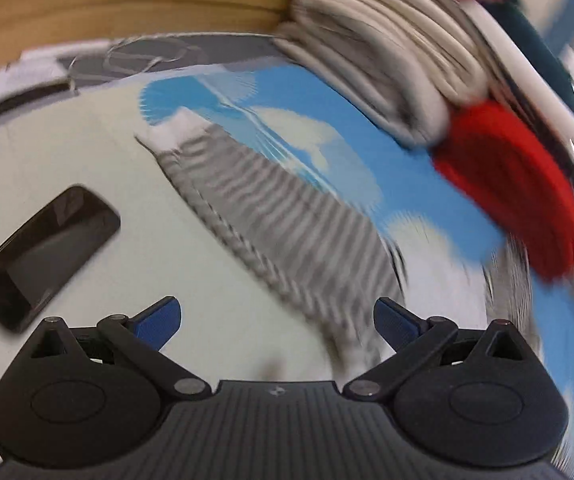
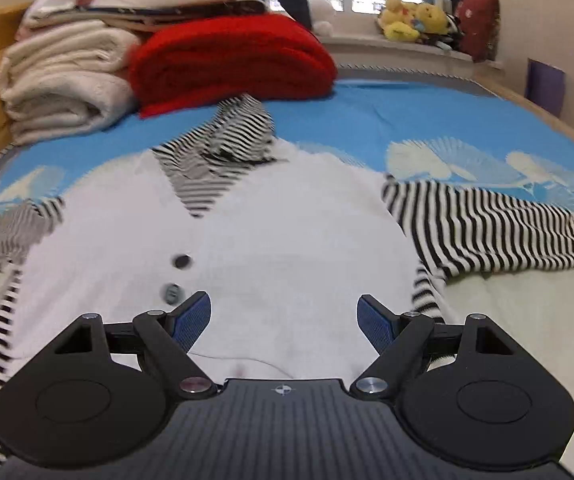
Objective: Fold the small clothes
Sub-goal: 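Grasp the white sleeve cuff with the left gripper, then fold the sleeve across the white vest front with the left gripper and release, then grasp the other white sleeve cuff with the right gripper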
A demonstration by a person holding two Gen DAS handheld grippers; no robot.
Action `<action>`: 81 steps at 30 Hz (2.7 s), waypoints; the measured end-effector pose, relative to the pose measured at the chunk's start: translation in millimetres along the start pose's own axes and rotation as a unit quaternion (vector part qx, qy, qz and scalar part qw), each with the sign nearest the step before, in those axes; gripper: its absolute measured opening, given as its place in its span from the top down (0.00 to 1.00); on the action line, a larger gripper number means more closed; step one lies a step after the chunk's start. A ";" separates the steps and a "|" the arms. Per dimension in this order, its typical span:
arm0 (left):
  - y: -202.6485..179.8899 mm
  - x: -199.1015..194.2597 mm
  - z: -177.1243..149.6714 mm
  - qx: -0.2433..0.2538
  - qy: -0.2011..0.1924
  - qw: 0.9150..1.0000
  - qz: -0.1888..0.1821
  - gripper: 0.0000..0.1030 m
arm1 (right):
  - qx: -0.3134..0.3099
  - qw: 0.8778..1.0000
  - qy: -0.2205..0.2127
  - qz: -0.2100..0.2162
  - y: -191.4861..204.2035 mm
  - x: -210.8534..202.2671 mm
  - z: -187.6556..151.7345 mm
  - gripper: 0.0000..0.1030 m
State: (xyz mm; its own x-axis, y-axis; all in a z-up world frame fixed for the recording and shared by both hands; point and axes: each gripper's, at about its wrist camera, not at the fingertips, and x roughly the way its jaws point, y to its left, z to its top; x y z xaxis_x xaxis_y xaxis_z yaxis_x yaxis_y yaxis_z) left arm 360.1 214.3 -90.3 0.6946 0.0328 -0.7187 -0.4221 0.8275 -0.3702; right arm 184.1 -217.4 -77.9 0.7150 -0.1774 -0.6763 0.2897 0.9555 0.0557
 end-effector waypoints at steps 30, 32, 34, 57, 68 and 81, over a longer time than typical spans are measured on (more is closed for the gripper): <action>-156.4 21.9 55.1 0.017 -0.089 0.988 -0.126 0.97 | 0.004 1.000 0.002 0.008 -6.4 4.6 6.7 0.21; -213.4 14.0 3.5 0.063 -0.060 0.980 -0.179 0.96 | 0.013 1.000 -0.005 0.002 -14.0 1.9 9.4 0.21; -255.5 18.0 -64.4 0.104 -0.004 0.970 -0.222 0.88 | 0.029 1.000 -0.006 -0.002 -23.3 0.8 12.0 0.21; -101.2 -15.0 -127.1 0.206 0.061 0.977 0.004 0.00 | 0.125 0.990 0.048 0.047 -48.3 10.3 13.5 0.21; -142.7 -27.2 -154.8 0.289 0.017 0.957 -0.032 0.00 | 0.142 0.986 0.064 0.054 -49.7 18.4 7.9 0.21; -145.2 -25.3 -146.0 0.274 0.013 0.961 -0.020 0.00 | 0.291 0.956 0.003 0.021 -140.2 1.7 25.8 0.21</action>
State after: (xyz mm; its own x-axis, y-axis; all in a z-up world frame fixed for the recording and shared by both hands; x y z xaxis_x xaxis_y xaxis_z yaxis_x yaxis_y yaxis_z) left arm 318.8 11.5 -104.3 0.6866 -0.0128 -0.7269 -0.0207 0.9991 -0.0371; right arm 161.2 -357.8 -67.9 0.7310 -0.1380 -0.6683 0.5666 0.6685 0.4817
